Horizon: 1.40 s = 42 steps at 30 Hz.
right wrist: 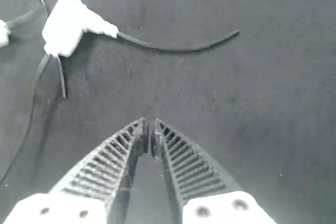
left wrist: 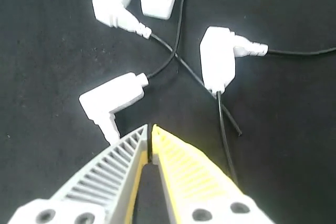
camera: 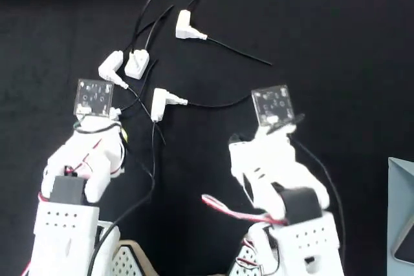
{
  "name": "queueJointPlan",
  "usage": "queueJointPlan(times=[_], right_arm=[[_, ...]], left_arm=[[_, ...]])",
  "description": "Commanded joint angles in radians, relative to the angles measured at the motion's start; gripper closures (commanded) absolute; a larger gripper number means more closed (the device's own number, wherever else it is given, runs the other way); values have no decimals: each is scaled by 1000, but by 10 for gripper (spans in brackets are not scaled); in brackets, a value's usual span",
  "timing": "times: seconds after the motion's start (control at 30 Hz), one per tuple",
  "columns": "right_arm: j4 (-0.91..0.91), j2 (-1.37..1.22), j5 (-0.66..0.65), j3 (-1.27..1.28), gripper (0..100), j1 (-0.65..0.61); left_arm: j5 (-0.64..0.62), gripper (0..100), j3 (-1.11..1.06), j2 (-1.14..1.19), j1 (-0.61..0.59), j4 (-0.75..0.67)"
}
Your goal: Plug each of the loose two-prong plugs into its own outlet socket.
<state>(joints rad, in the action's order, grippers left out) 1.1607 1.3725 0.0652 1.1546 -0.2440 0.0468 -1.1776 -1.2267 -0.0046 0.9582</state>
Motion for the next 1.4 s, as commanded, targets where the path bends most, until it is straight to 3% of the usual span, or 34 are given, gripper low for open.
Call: queueJointPlan(times=[0.0,0.33,0.7,1.07,1.23,1.37], right_arm=[[11,173,9,64,986,6],[14,521,-35,303,985,11],[9,518,-49,478,984,12],[18,513,-55,529,985,12],[141,513,-55,529,985,11],[141,516,-54,529,984,5]], left_arm=[[-6,971,-76,-75,5,-38],[3,971,-260,-239,7,-40],[2,970,-526,-600,5,-31],[3,970,-522,-574,-10,-9],[2,970,-522,-574,-10,-8],[2,970,-522,-574,-4,-8]])
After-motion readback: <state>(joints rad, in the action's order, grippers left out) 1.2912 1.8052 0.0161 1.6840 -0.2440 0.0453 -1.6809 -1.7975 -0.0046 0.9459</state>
